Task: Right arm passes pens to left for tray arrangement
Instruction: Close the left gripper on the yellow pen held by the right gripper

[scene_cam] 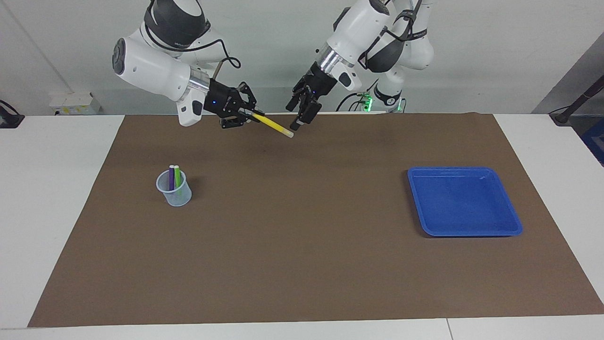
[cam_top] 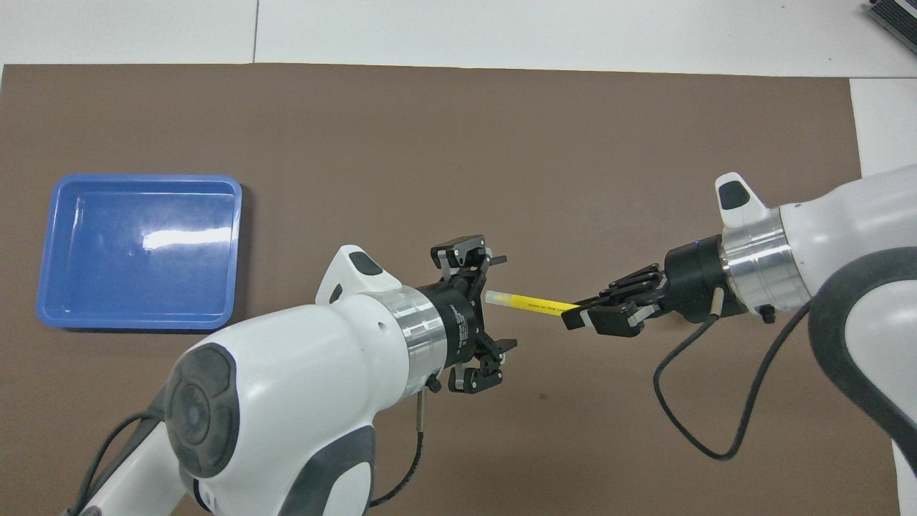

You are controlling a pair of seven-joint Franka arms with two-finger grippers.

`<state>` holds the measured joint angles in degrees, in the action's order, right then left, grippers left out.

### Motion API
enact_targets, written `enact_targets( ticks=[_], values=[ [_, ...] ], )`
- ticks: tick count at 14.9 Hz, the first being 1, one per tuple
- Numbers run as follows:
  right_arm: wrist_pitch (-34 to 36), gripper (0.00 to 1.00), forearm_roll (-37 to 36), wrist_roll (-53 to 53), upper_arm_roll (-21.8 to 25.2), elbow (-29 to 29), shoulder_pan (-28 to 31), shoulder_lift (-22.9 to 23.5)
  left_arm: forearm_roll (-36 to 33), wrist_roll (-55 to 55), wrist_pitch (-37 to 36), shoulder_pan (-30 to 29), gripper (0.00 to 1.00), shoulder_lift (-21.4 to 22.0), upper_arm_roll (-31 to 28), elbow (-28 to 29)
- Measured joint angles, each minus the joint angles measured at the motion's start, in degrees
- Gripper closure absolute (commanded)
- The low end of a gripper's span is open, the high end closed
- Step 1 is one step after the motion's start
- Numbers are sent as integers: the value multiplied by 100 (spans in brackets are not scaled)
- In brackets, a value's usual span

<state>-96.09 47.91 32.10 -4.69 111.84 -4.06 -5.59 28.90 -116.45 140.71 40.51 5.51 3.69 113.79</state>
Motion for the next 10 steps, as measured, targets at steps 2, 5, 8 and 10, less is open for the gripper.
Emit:
enact_targets(
  ticks=[2, 5, 8, 10],
  values=[
    [-7, 100, 128, 33, -1, 22, -36, 0, 0, -44, 52, 112, 0, -24, -5, 2],
    [-60, 100, 248, 34, -4, 29, -93, -1, -10, -43, 56, 213, 2, -100, -3, 25],
    [-63, 100, 263, 41, -4, 33, -93, -1, -41, -40, 51, 275, 8, -181, -1, 29],
    [-64, 100, 263, 46, -4, 33, -93, -2, -186, -34, 17, 277, 10, -185, 0, 28]
  ],
)
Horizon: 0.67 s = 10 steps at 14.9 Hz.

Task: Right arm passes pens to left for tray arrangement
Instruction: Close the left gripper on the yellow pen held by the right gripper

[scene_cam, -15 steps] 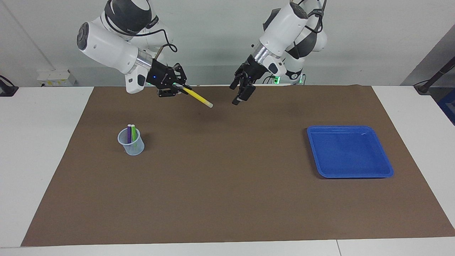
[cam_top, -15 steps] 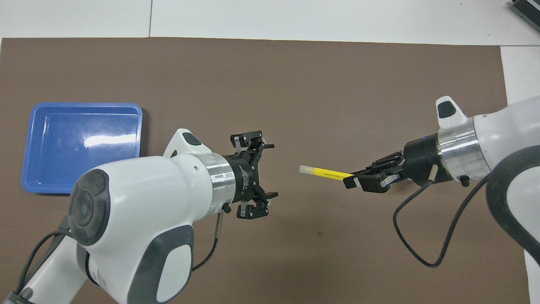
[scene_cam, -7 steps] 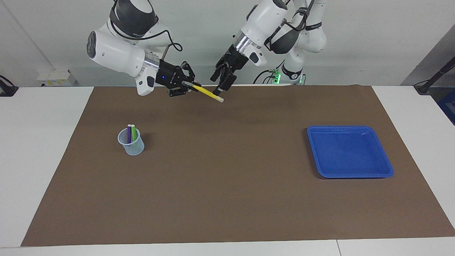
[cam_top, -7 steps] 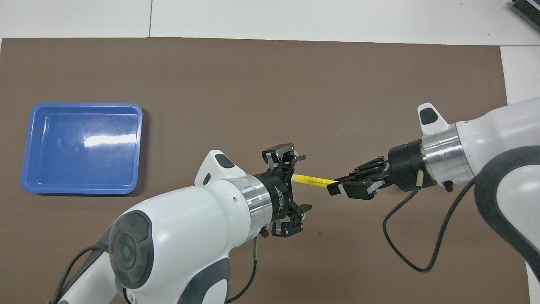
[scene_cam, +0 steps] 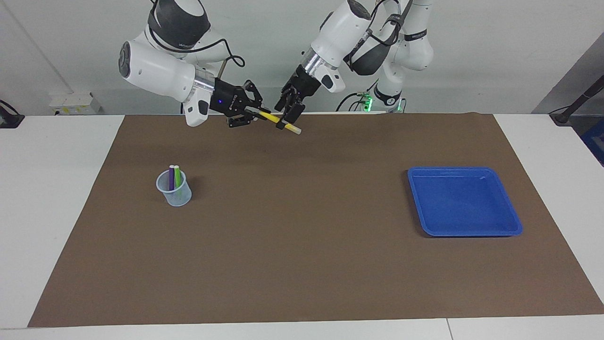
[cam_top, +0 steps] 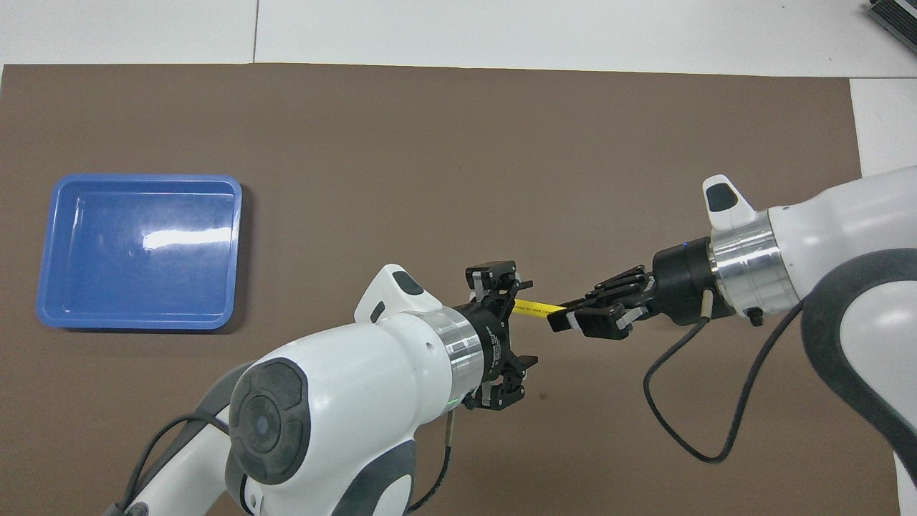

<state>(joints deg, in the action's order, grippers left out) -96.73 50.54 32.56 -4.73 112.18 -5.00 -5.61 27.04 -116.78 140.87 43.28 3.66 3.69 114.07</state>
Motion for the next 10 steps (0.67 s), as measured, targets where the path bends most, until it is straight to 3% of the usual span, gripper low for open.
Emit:
enact_targets(
  ticks=[4, 6, 10],
  values=[
    [-3, 100, 0, 16, 1, 2, 0, 0, -205, 0, -19, 4, 19, 1, 1, -3],
    [-3, 100, 0, 19, 1, 2, 0, 0, -301, -14, -19, 24, 29, 1, 3, -15],
    [-3, 100, 0, 32, 1, 3, 0, 0, -376, -40, -33, 71, 36, 2, 0, -67]
  ],
)
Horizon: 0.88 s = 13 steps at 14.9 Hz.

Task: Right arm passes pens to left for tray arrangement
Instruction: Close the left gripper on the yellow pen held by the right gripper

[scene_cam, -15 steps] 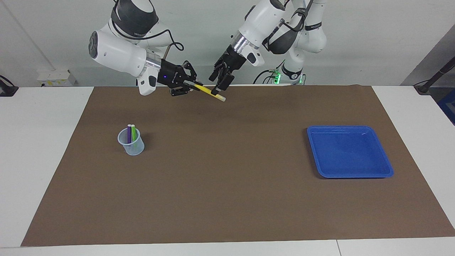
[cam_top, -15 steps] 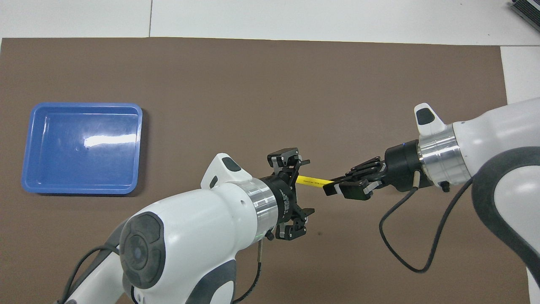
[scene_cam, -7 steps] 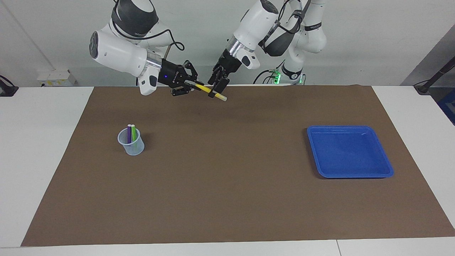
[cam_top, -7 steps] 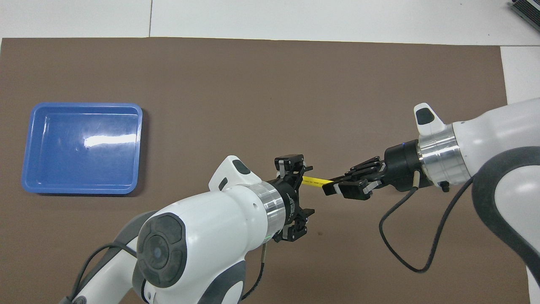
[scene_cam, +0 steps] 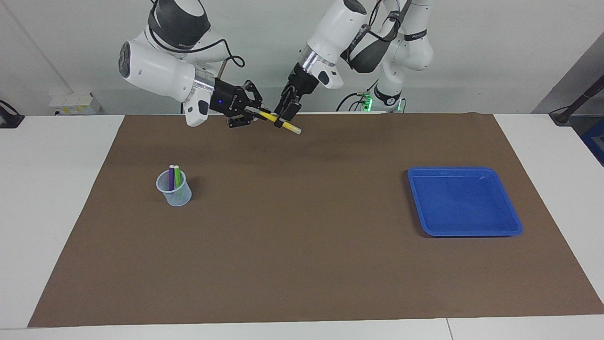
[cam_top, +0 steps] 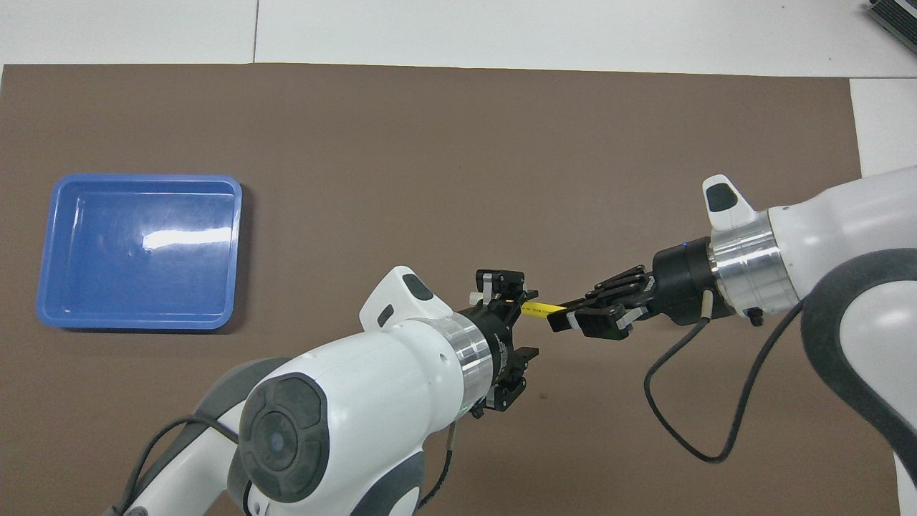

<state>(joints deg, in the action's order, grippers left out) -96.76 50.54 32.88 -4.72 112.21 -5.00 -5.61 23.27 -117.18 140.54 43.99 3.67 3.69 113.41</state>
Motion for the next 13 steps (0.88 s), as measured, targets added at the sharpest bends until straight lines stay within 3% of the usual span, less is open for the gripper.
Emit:
enact_targets(
  ticks=[5, 9, 13],
  values=[
    [0, 100, 0, 15, 0, 1, 0, 0, -600, -449, -65, 2, 42, -79, 0, -112],
    [0, 100, 0, 17, 0, 1, 0, 0, -622, -468, -78, 2, 67, -144, 0, -166],
    [22, 100, 5, 23, -5, 13, -11, -8, -655, -480, -263, 1, 68, -165, -33, -271]
  ],
)
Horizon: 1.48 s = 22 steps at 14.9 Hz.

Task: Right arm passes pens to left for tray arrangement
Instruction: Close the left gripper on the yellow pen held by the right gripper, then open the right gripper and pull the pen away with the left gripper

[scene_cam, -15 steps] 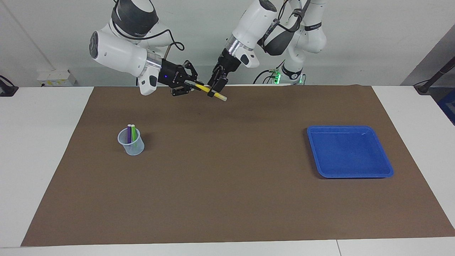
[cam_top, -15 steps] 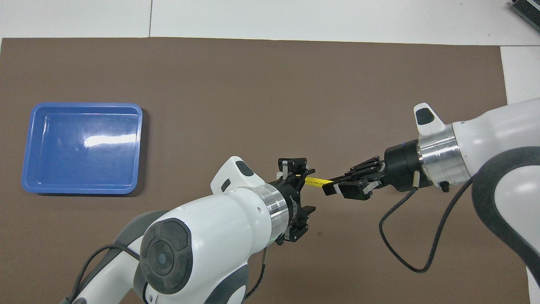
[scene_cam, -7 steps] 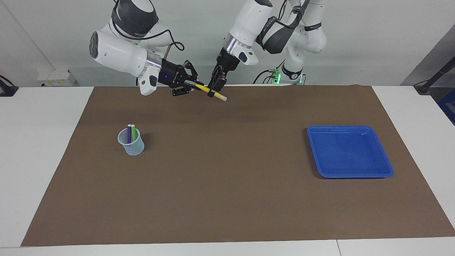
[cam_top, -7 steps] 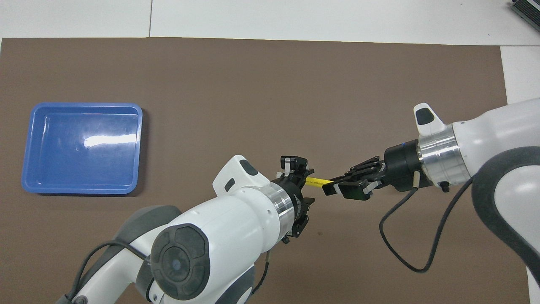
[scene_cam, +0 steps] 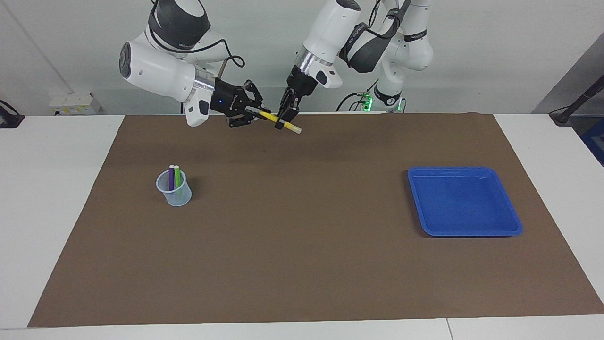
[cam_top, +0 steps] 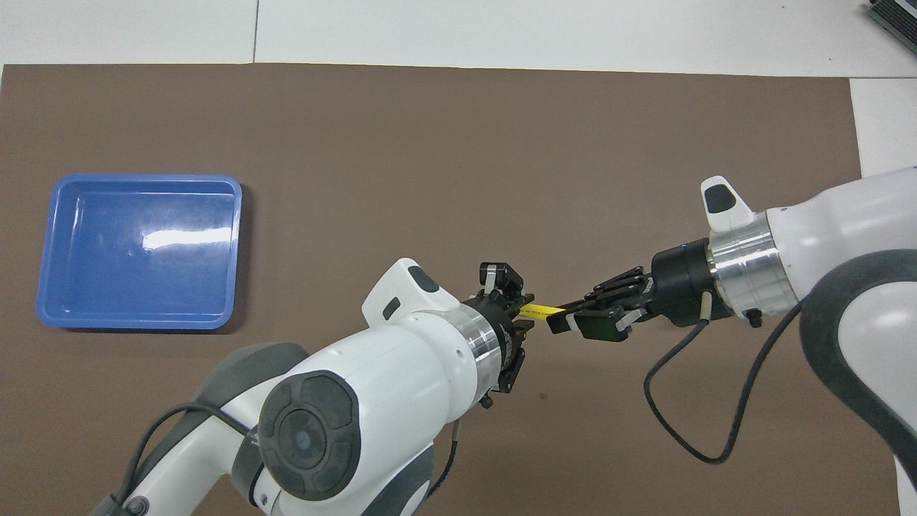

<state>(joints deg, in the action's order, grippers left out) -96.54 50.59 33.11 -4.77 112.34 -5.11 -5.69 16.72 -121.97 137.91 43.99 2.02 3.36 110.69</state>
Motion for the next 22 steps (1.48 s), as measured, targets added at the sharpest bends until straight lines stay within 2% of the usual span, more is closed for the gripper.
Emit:
enact_targets(
  ticks=[3, 6, 10, 11, 12, 13, 20, 21, 22],
  values=[
    [-13, 100, 2, 0, -2, 3, -9, -18, -93, -3, -536, -4, 68, -110, -31, -356],
    [-32, 100, 2, 0, 2, 4, -7, -19, -132, -11, -620, -4, 71, -164, -28, -455],
    [-40, 100, 2, 0, 2, 5, -7, -19, -197, -21, -620, -4, 71, -191, -26, -457],
    [-41, 100, 2, 0, 2, 6, -7, -19, -214, -23, -614, -4, 81, -194, -25, -458],
    [-42, 100, 2, 0, 2, 8, -7, -18, -225, -23, -611, -4, 95, -196, -25, -459],
    [-35, 100, 2, 0, 1, 11, -8, -19, -236, -25, -611, -4, 100, -199, -26, -462],
    [-43, 100, 5, 4, -4, 19, -9, -20, -325, -27, -624, -2, 100, -209, -18, -473],
    [-43, 91, 5, 4, -4, 19, -9, -20, -326, -27, -624, -2, 100, -209, -18, -473],
    [-43, 67, 5, 4, -4, 19, -9, -20, -327, -27, -624, -2, 100, -209, -18, -473]
  ],
)
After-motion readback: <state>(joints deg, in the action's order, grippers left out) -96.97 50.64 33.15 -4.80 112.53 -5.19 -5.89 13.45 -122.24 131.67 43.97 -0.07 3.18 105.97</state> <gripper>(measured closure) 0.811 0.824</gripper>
